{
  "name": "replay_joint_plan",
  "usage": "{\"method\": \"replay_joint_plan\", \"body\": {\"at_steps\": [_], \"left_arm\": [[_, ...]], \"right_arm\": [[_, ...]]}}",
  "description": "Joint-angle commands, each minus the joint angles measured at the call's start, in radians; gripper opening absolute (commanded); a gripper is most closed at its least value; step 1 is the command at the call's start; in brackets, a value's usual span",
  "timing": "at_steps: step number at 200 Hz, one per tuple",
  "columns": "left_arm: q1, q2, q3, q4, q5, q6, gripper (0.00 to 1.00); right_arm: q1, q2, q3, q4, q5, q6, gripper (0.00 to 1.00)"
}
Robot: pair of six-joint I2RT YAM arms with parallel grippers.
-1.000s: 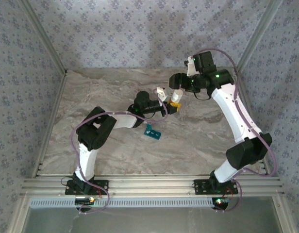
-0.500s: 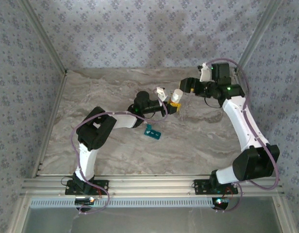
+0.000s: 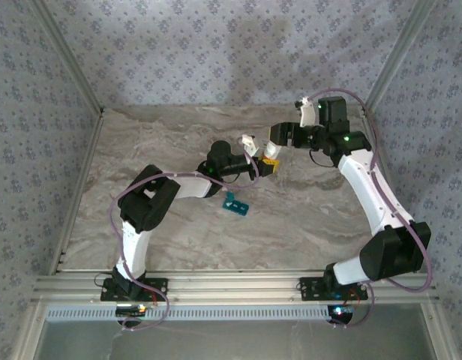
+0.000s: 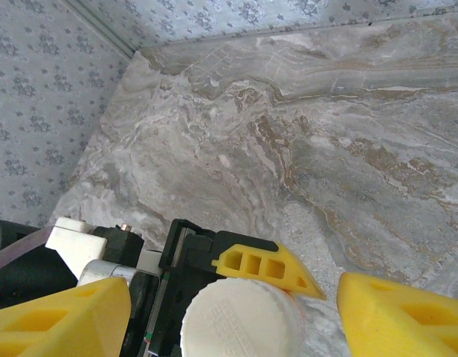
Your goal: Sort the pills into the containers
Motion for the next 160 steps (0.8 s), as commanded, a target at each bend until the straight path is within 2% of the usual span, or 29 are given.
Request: {"method": "replay_joint_plan", "body": {"at_steps": [1, 160], "left_arm": [[-0.005, -0.011, 0.015, 0.026, -0.002, -0.009, 0.0], [-0.005, -0.012, 0.015, 0.018, -0.001, -0.007, 0.0]], "right_arm": [[0.008, 0.013, 0.037, -0.032, 0.036, -0.038, 0.74], [0.039, 0.035, 0.025, -0.049, 0.038, -0.057, 0.65]]}}
